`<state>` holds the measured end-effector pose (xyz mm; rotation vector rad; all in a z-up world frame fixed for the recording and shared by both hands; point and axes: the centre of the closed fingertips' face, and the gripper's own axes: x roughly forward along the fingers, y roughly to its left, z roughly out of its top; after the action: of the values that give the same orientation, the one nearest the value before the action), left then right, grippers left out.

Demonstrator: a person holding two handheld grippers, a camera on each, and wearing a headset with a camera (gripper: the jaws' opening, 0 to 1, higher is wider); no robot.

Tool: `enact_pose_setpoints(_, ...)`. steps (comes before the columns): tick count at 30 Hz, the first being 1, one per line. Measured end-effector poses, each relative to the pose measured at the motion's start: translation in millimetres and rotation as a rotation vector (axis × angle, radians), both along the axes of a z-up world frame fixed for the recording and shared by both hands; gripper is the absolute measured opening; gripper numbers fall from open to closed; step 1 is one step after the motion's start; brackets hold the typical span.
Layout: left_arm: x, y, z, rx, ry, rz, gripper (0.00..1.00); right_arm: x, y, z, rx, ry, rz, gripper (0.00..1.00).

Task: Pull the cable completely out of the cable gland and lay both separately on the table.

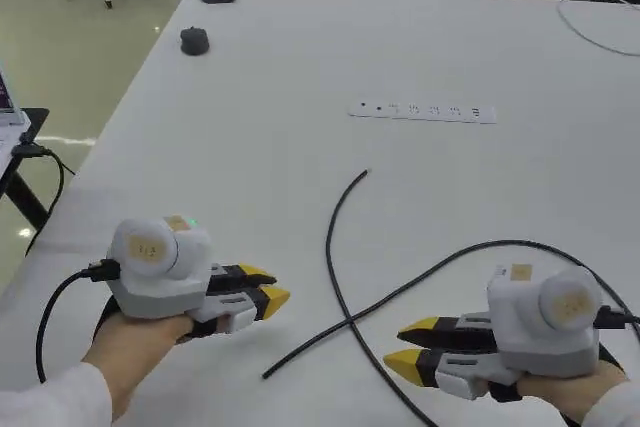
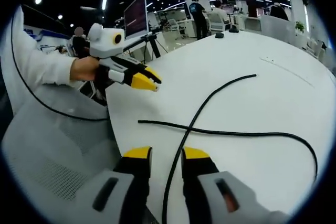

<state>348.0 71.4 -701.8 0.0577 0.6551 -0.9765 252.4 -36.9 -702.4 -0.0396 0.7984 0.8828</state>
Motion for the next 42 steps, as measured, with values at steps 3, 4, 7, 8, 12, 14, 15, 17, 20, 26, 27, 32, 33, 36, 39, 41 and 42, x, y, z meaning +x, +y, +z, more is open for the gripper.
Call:
enact_pose_setpoints(3, 2.7, 1.8, -16.7, 0.038, 0.015, 0.017, 0.17, -7.5, -6.0, -6.4, -0.028, 0.013, -0.010, 0.23)
enact_pose_setpoints(4, 3.8, 3.3, -23.0, 0.051, 0.013, 0.018, 0.17, -10.3, -8.3, -7.6, -0.024, 0.025, -0.027, 0.23)
enact_pose_setpoints(7, 6.1, 6.8, -32.4, 0.060, 0.003, 0.038, 0.17, -14.8, -11.0, -8.2, -0.003, 0.044, -0.063, 0.23)
enact_pose_setpoints(8, 6.8, 6.7, -33.7, 0.054, -0.003, 0.040, 0.17, -16.1, -12.3, -8.7, -0.008, 0.048, -0.068, 0.22)
enact_pose_setpoints(12, 4.9, 4.8, -44.3, 0.076, 0.012, 0.019, 0.19, -18.2, -17.7, -10.7, -0.044, 0.054, -0.072, 0.23)
enact_pose_setpoints(14, 5.9, 3.7, -48.1, 0.082, 0.009, 0.016, 0.21, -18.6, -18.4, -10.3, -0.048, 0.055, -0.072, 0.23)
enact_pose_setpoints(15, 6.6, 3.6, -48.4, 0.084, 0.011, 0.020, 0.21, -18.0, -18.1, -8.6, -0.044, 0.055, -0.076, 0.23)
enact_pose_setpoints(17, 9.9, 3.5, -45.8, 0.080, 0.005, 0.039, 0.22, -16.8, -17.8, -5.6, -0.041, 0.051, -0.080, 0.23)
enact_pose_setpoints(20, 12.5, 3.9, -35.4, 0.064, -0.019, 0.042, 0.25, -15.5, -17.2, -0.2, -0.041, 0.045, -0.080, 0.23)
enact_pose_setpoints(26, 7.7, 16.1, -0.6, -0.034, 0.005, 0.103, 0.43, -16.5, -22.7, 12.3, -0.045, 0.039, -0.098, 0.24)
enact_pose_setpoints(27, 5.7, 20.3, 3.9, -0.033, 0.004, 0.108, 0.46, -16.5, -24.6, 16.5, -0.038, 0.035, -0.108, 0.25)
enact_pose_setpoints(32, -5.3, 49.8, 29.6, 0.022, 0.016, 0.142, 0.64, -17.4, -43.3, 26.0, -0.051, 0.026, -0.168, 0.27)
enact_pose_setpoints(33, -7.0, 55.9, 36.2, 0.029, -0.001, 0.157, 0.67, -18.6, -51.1, 26.1, -0.067, 0.033, -0.195, 0.25)
enact_pose_setpoints(36, -18.6, 67.0, 60.7, -0.005, -0.034, 0.166, 0.75, -24.5, -62.0, 32.0, -0.039, 0.039, -0.227, 0.27)
enact_pose_setpoints(39, -43.3, 79.1, 71.0, 0.012, 0.035, 0.163, 0.81, -33.1, -77.8, 37.6, -0.029, 0.055, -0.276, 0.30)
enact_pose_setpoints(41, -55.5, 86.1, 80.1, 0.026, 0.022, 0.157, 0.80, -38.8, -86.5, 42.9, -0.033, 0.048, -0.294, 0.32)
enact_pose_setpoints(42, -59.7, 88.8, 84.6, 0.024, 0.017, 0.160, 0.81, -40.9, -89.5, 45.5, -0.032, 0.049, -0.303, 0.33)
